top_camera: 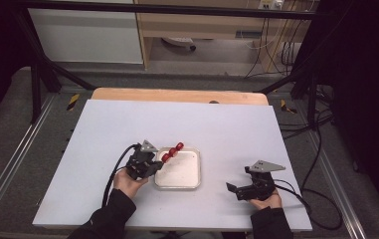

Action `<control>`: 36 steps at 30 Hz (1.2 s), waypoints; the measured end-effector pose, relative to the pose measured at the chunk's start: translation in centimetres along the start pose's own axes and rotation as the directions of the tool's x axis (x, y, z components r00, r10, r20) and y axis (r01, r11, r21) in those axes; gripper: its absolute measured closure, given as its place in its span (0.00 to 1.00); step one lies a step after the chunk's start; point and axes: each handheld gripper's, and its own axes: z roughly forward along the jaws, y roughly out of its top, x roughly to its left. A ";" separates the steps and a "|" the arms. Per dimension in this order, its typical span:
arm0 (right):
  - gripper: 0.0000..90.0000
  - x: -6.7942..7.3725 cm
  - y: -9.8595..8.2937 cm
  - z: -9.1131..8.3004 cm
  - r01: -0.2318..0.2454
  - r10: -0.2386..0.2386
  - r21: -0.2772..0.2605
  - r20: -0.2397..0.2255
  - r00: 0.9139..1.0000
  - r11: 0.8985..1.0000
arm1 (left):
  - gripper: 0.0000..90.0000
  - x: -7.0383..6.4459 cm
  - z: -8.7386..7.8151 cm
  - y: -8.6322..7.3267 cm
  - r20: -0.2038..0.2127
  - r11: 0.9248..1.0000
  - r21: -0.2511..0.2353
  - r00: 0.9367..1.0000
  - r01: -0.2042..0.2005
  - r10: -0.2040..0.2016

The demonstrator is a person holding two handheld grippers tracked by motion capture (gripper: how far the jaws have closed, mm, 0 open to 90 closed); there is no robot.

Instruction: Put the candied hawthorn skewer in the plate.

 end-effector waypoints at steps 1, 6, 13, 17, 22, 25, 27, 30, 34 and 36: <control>0.00 0.0 0.0 0.0 0.001 -0.001 0.000 0.000 1.000 1.000 | 0.98 0.0 0.2 0.0 -0.001 1.000 0.009 1.000 -0.001 0.001; 0.00 -0.1 0.0 0.0 -0.001 0.001 0.001 -0.001 1.000 1.000 | 0.98 -0.5 1.5 -0.3 -0.012 0.999 0.039 1.000 0.011 -0.010; 0.01 -0.1 -0.1 0.0 -0.006 0.006 0.001 -0.003 1.000 1.000 | 0.98 -1.1 1.9 -0.8 -0.022 0.998 0.056 1.000 0.004 -0.003; 0.00 -0.1 -0.1 0.0 -0.008 0.008 0.000 -0.004 1.000 1.000 | 0.97 -1.4 1.9 -1.2 -0.027 0.999 0.052 1.000 -0.005 0.007; 0.01 0.0 -0.1 0.0 -0.011 0.011 0.003 -0.003 1.000 1.000 | 0.95 -1.4 1.9 -1.2 -0.027 0.999 0.050 1.000 -0.006 0.007; 0.01 -0.1 -0.1 0.0 -0.007 0.007 0.001 -0.001 1.000 1.000 | 0.86 -1.4 1.8 -1.2 -0.044 0.999 0.037 0.999 -0.009 0.011; 0.01 0.0 -0.1 0.0 -0.009 0.009 0.001 -0.001 1.000 1.000 | 0.80 -1.3 1.4 -1.2 -0.044 1.000 0.022 0.999 -0.013 0.014; 0.01 -0.1 -0.1 0.0 -0.006 0.006 0.001 0.000 1.000 1.000 | 0.68 -1.0 0.8 -1.2 -0.026 1.000 0.005 1.000 -0.008 0.008; 0.01 0.0 -0.1 0.0 -0.010 0.010 0.000 0.001 1.000 1.000 | 0.51 -0.6 -0.3 -1.6 -0.006 1.000 -0.018 1.000 -0.006 0.006; 0.01 -0.1 0.0 -0.1 -0.010 0.010 -0.002 0.001 1.000 1.000 | 0.41 -0.2 -0.8 -1.8 0.004 1.000 -0.009 1.000 -0.008 0.008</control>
